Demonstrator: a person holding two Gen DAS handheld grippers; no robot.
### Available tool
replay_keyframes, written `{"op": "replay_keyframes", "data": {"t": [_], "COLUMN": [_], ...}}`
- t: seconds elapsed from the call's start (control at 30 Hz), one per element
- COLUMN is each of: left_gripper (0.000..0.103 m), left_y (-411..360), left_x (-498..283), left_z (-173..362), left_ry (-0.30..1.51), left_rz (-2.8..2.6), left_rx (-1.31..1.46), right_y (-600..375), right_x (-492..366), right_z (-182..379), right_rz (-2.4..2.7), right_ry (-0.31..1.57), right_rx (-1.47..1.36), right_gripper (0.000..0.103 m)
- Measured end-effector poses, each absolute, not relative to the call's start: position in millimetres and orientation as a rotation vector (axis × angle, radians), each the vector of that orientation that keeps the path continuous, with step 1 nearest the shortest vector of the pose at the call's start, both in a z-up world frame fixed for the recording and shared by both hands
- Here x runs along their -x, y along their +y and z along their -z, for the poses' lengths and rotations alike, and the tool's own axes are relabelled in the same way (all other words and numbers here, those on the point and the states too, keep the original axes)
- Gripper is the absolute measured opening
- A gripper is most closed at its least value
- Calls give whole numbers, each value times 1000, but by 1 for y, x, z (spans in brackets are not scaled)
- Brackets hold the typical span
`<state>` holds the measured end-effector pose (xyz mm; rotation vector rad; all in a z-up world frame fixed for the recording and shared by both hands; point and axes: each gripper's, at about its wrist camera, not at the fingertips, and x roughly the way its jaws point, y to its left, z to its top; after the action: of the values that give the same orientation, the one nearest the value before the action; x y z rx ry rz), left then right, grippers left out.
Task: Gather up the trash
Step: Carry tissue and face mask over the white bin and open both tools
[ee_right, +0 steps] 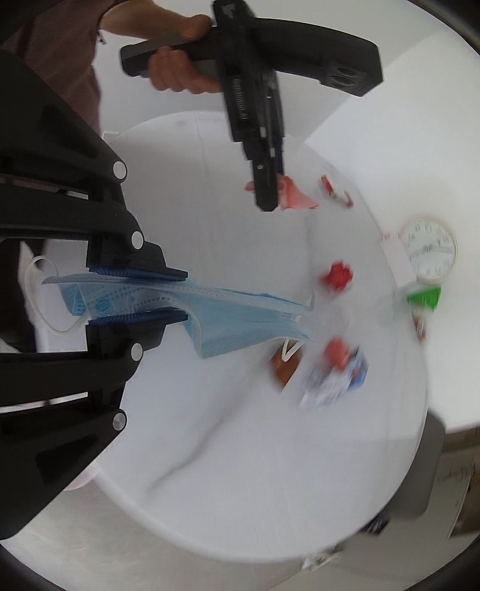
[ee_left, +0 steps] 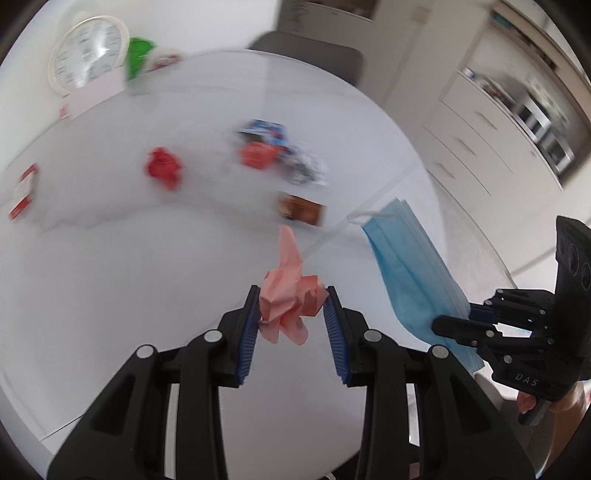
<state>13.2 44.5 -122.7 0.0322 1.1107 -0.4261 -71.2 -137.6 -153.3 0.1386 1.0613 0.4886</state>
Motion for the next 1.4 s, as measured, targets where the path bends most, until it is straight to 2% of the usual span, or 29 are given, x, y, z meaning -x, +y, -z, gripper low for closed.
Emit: {"op": "replay_keyframes", "data": {"t": [0.23, 0.5, 0.53, 0.6, 0.63, 0.8, 0.9, 1.1, 1.4], "left_gripper": [34, 34, 34, 34, 34, 34, 34, 34, 35], "left_y": [-56, -137, -144, -157, -159, -184, -197, -220, -228], "left_x": [27, 68, 72, 82, 84, 101, 107, 111, 106], "left_z": [129, 150, 152, 157, 159, 171, 179, 195, 201], "left_ry": [1114, 1160, 1161, 1169, 1172, 1197, 1215, 1246, 1260], "left_rz": [659, 771, 783, 802, 811, 845, 857, 848, 851], "left_rx": [-153, -289, -300, -323, -327, -342, -338, -335, -366], "right_y": [-241, -289, -294, -299, -301, -319, -330, -356, -375], "right_x": [162, 184, 187, 185, 184, 199, 210, 216, 214], "right_z": [195, 291, 300, 317, 320, 299, 274, 238, 226], "right_rz": [-188, -40, -36, -4, -1, 46, 76, 101, 92], "right_ry": [1155, 1303, 1325, 1352, 1357, 1291, 1239, 1155, 1108], "right_rx": [-225, -346, -356, -360, -368, -364, -333, -322, -358], "right_gripper": [17, 20, 23, 48, 52, 76, 84, 89, 89]}}
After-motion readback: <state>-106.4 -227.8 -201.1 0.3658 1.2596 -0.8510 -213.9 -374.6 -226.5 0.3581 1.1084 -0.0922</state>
